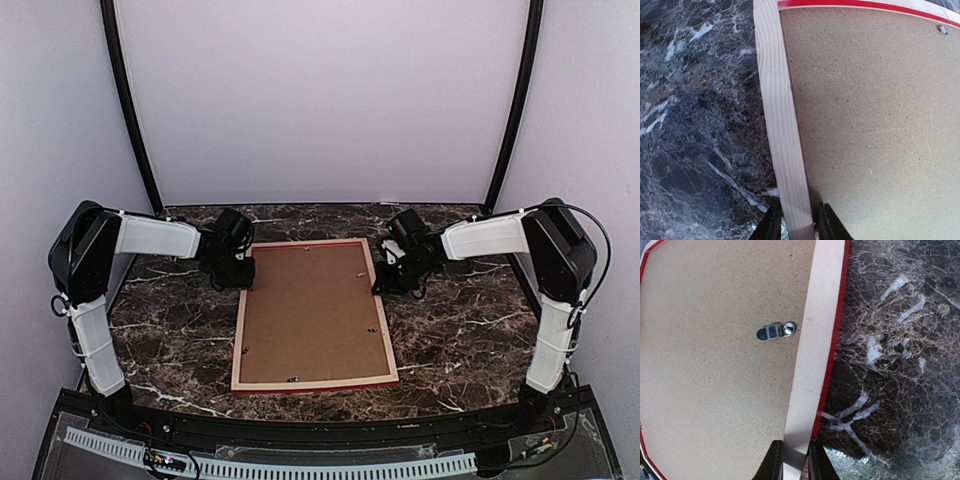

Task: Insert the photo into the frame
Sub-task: Press the fastener onto the backboard.

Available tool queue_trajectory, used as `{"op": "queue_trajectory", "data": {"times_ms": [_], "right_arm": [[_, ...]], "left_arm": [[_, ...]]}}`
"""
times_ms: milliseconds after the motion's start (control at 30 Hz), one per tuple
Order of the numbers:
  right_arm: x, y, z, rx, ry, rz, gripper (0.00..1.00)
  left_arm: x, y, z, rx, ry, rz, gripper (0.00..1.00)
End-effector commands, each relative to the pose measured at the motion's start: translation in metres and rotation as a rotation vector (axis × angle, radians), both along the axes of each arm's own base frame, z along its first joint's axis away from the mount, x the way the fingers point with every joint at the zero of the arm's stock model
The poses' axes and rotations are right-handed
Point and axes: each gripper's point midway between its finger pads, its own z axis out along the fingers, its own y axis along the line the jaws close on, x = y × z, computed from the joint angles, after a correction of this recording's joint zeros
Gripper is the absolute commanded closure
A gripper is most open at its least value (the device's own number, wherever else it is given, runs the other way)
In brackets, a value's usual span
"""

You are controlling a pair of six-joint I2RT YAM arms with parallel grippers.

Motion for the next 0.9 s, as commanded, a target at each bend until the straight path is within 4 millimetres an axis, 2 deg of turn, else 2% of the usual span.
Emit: {"op": "queue_trajectory", "data": {"times_ms": [0, 167, 400, 567, 867], "right_arm": [[-0.008, 0.01, -0.01, 0.015, 0.015, 0.068, 1.0], [-0.009, 0.008, -0.012, 0.014, 0.017, 0.064, 1.0], [-0.009, 0.009, -0.011, 0.019, 0.015, 0.061, 1.0], [-0.009, 0.009, -0.012, 0.021, 0.016, 0.06, 1.0], [-0.011, 0.009, -0.011, 0.033, 0.018, 0.052, 1.0]], "left_arm": [[-0.023, -0.007, 0.006, -0.048, 0.054, -0.052, 0.66], [-0.024, -0.006, 0.028, -0.069, 0.013, -0.05, 0.51], [-0.044, -0.006, 0.037, -0.129, 0.007, -0.072, 0.37], [-0.042, -0.002, 0.025, -0.083, 0.019, -0.079, 0.34], [-0.023, 0.011, -0.001, 0.069, 0.031, -0.072, 0.34]]}}
